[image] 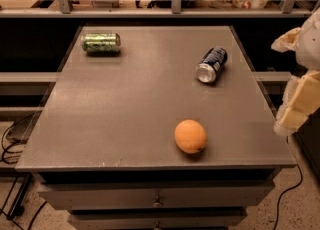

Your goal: Move orange near green can

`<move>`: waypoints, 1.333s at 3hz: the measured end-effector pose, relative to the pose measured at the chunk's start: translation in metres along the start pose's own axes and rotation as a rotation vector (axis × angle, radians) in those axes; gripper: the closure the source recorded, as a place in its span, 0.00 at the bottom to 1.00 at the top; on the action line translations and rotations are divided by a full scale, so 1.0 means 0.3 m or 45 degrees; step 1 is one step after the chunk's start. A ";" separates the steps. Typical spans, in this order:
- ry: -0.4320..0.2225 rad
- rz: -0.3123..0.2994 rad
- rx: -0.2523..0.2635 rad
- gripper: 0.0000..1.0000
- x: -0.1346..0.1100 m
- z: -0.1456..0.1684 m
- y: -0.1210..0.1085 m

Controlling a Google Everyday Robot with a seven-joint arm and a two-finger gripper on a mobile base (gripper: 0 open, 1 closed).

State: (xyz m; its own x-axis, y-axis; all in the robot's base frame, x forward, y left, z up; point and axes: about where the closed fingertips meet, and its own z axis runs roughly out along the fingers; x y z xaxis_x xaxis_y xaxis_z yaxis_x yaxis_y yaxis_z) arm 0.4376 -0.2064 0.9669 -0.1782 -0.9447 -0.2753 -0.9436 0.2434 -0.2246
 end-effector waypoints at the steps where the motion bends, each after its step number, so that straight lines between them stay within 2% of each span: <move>1: -0.196 -0.036 -0.081 0.00 -0.054 0.091 0.039; 2: -0.288 -0.042 -0.105 0.00 -0.109 0.080 0.061; 3: -0.288 -0.042 -0.105 0.00 -0.109 0.080 0.061; 4: -0.351 -0.058 -0.141 0.00 -0.173 0.117 0.093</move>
Offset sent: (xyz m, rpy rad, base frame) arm -0.0004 0.0219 -0.0221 0.1359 0.0152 0.0722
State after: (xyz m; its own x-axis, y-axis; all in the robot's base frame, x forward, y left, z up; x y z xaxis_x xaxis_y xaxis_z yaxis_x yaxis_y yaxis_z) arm 0.4304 -0.1430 0.9421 -0.0666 -0.8550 -0.5144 -0.9763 0.1623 -0.1434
